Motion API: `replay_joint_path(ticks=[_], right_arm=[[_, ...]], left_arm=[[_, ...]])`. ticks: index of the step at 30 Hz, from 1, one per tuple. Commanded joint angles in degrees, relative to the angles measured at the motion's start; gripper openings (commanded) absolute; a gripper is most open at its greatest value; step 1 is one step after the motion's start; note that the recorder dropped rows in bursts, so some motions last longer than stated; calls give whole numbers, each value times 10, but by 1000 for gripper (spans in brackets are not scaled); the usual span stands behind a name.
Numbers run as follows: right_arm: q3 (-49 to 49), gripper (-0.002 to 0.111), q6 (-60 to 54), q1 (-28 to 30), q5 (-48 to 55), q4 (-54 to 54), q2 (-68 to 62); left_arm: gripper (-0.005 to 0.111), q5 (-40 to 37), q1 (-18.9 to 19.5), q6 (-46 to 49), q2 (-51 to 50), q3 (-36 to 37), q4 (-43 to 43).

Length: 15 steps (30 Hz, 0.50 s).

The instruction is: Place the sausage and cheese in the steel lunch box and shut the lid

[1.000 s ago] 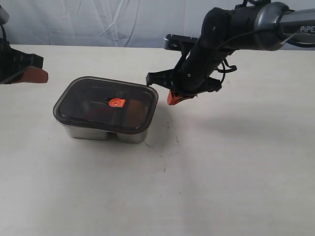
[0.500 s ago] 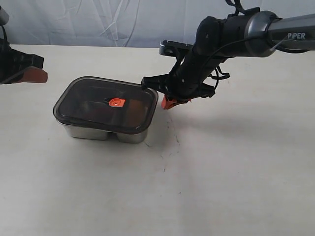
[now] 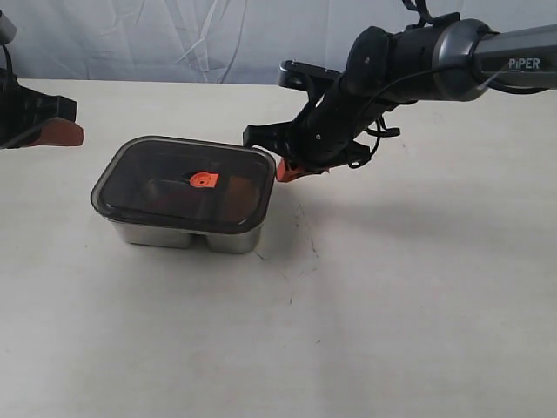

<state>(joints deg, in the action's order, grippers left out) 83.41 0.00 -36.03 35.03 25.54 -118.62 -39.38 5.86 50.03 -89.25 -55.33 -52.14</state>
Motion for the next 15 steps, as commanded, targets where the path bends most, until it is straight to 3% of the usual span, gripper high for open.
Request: replay_joint_path(ticks=[1,10,15], right_arm=[[4,-1,-6,-1,-7,-10,0],[4,-1,77,0,25,-164,29],[4,-1,103,0,6,-171,95]], left_arm=[[0,5,-2,2,-1,-2,-10],[0,-5,-2,-1,-5,-2,4],[0,-56,-2,-1,-54,-22,-13]])
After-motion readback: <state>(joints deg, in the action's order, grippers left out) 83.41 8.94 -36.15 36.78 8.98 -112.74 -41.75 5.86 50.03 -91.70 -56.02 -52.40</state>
